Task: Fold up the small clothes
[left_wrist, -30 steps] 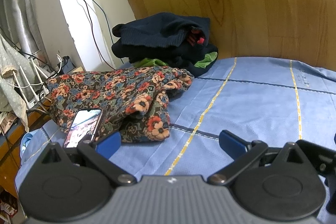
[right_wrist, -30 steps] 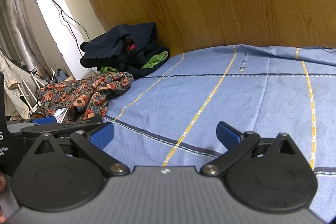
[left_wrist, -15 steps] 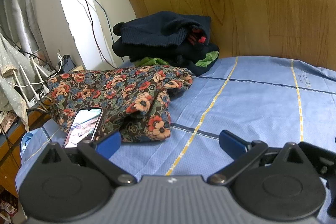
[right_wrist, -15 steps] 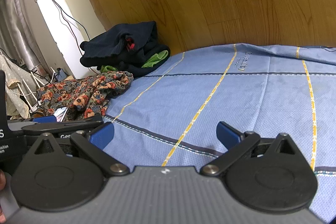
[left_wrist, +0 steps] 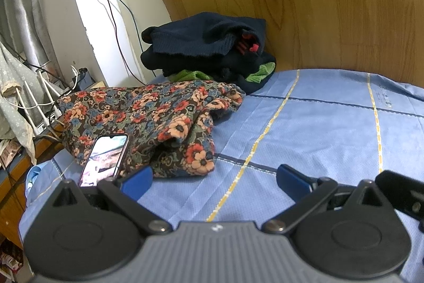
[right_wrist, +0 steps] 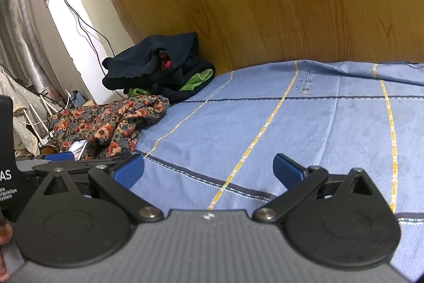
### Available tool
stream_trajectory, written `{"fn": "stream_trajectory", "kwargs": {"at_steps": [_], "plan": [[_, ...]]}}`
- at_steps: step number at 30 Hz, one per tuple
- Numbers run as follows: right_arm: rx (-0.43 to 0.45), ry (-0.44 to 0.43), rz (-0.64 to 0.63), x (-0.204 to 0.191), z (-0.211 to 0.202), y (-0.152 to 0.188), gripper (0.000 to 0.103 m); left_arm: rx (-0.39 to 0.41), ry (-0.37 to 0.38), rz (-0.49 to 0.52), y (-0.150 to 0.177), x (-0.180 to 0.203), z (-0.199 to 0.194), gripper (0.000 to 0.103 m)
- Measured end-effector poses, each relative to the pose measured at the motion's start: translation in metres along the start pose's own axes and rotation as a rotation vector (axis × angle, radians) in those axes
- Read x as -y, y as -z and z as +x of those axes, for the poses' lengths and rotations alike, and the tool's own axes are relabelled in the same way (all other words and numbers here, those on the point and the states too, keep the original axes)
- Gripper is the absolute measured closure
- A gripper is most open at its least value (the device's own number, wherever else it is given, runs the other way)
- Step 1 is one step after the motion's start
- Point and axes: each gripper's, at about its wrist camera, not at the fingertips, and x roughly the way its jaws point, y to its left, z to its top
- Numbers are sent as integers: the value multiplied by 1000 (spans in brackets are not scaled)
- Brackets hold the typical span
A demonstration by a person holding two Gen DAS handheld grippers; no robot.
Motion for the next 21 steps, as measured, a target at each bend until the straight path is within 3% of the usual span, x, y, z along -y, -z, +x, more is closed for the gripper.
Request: {"fn": "stream_trajectory", "kwargs": {"at_steps": [21], "plan": [[-2,-2,-3,0,1,-1,0,-4,7,1,0,0,0,0]]}}
